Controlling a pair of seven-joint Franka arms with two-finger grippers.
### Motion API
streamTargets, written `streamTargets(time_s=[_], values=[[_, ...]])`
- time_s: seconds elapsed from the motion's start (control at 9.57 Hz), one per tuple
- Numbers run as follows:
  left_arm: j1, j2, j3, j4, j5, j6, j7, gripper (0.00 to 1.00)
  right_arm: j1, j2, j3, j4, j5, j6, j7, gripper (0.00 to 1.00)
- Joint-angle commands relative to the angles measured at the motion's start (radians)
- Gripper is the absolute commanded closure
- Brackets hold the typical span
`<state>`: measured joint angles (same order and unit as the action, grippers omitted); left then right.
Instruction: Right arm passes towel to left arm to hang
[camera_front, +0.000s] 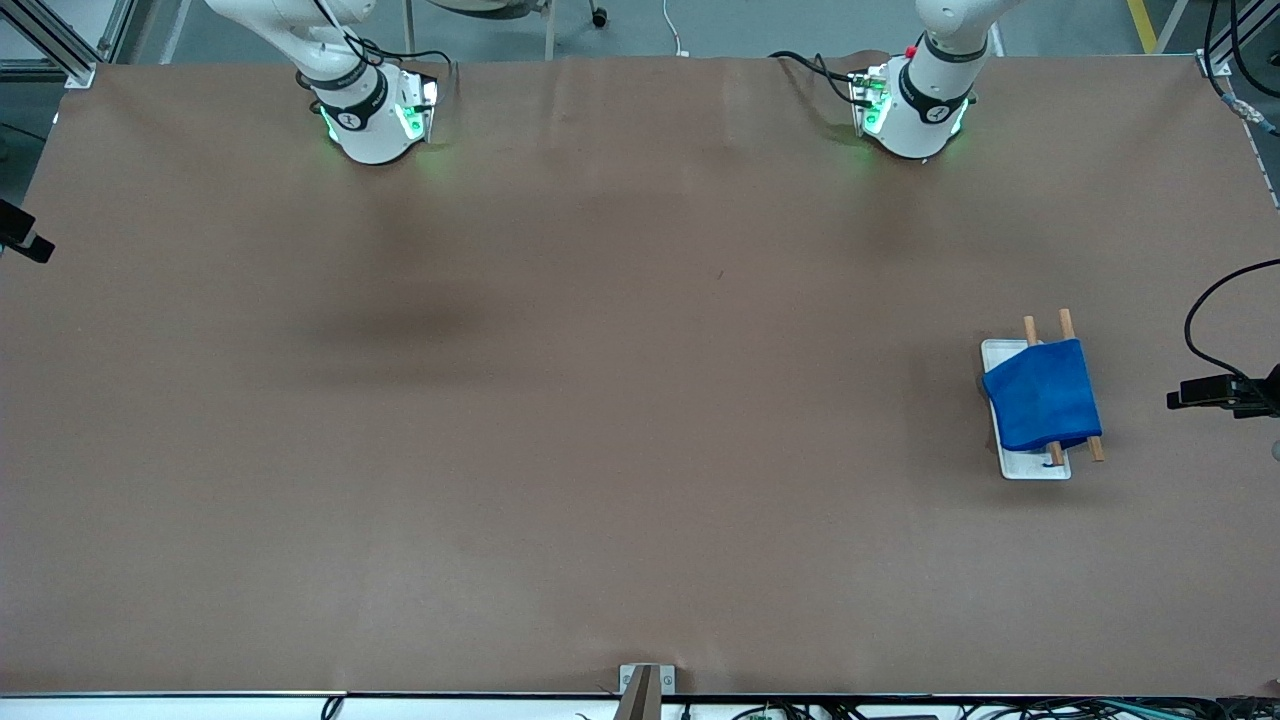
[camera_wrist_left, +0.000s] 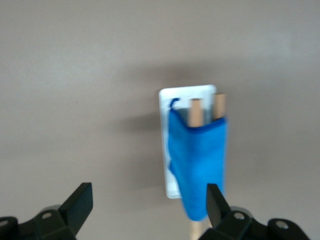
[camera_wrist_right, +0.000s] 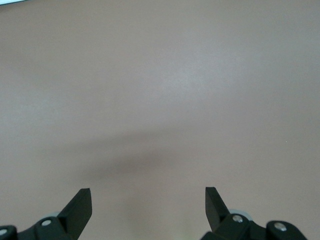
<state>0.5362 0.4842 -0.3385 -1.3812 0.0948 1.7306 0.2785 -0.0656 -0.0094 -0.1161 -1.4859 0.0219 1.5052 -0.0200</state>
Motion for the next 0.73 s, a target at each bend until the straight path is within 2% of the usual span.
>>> streamTargets(time_s=[0.0, 0.21, 0.42, 0.63], values=[[-0.007, -0.119, -0.059, -0.032, 0.023, -0.081, -0.152, 0.00, 0.007, -0.011, -0.004, -0.028, -0.022, 0.030, -0.017, 0.00], [-0.005, -0.180, -0.141, -0.032, 0.022, -0.155, -0.273, 0.00, 0.007, -0.011, -0.004, -0.028, -0.022, 0.029, -0.017, 0.00], [-0.005, -0.237, -0.195, -0.032, 0.010, -0.216, -0.327, 0.00, 0.007, -0.011, -0.004, -0.028, -0.022, 0.027, -0.017, 0.00], [-0.002, -0.266, -0.258, -0.032, 0.006, -0.227, -0.350, 0.00, 0.007, -0.009, -0.004, -0.028, -0.022, 0.027, -0.015, 0.00]])
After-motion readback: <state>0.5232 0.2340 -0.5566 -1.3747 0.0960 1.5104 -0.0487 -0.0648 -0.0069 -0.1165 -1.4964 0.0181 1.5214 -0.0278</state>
